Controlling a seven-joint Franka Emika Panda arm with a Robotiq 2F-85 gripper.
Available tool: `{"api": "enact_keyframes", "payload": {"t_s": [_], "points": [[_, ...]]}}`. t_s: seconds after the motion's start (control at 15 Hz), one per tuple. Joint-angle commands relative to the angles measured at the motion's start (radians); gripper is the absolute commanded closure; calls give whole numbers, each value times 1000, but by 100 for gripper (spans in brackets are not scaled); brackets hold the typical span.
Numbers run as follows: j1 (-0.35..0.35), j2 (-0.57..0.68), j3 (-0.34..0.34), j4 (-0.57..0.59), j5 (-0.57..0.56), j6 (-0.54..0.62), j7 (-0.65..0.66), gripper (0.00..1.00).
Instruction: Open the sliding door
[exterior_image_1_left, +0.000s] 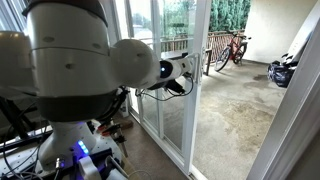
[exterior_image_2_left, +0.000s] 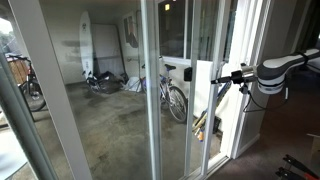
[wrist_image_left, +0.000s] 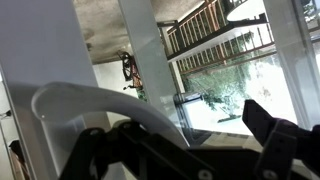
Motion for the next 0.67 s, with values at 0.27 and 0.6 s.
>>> {"api": "enact_keyframes", "payload": {"t_s": [0.27, 0.6], "points": [[-55, 104, 33, -71, 54, -2, 170, 0], [-48, 87, 59, -123, 69, 1, 304, 0]]}}
